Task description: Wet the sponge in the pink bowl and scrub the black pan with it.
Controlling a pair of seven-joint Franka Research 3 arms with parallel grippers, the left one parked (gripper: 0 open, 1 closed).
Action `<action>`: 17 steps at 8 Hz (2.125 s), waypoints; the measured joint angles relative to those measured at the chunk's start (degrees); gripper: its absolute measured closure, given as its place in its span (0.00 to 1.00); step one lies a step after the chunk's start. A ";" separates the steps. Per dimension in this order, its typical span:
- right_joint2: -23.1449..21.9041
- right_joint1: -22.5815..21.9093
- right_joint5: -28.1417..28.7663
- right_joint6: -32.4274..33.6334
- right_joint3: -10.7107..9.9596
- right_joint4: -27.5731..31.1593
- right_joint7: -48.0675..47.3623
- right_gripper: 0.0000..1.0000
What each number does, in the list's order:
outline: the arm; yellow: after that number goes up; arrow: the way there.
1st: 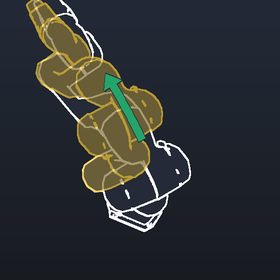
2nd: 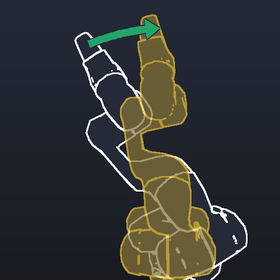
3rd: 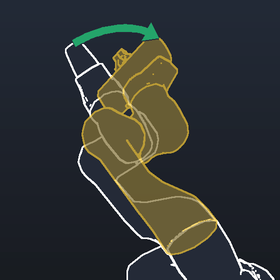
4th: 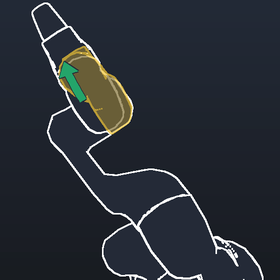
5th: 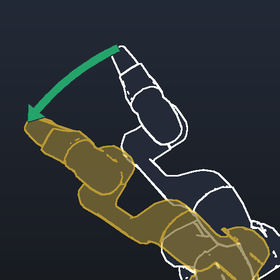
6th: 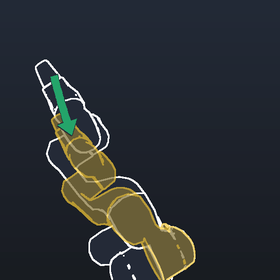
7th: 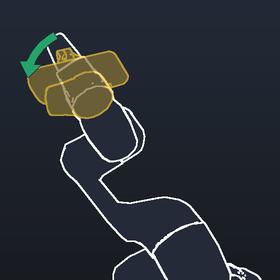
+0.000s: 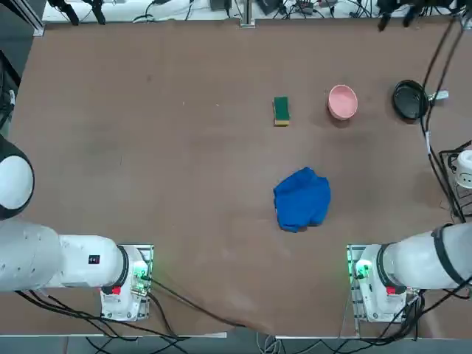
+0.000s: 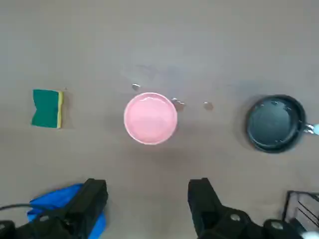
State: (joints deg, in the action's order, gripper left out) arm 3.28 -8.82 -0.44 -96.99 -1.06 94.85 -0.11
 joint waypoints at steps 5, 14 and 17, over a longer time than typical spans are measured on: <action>17.79 -14.89 1.58 -16.10 0.41 -0.54 -11.86 0.00; 35.16 -24.52 1.60 -30.69 0.39 -0.43 -27.54 0.00; 36.26 -24.53 1.60 -32.02 0.29 -0.35 -28.03 0.00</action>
State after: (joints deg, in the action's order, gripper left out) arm 39.53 -33.35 1.16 -129.01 -0.77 94.50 -28.14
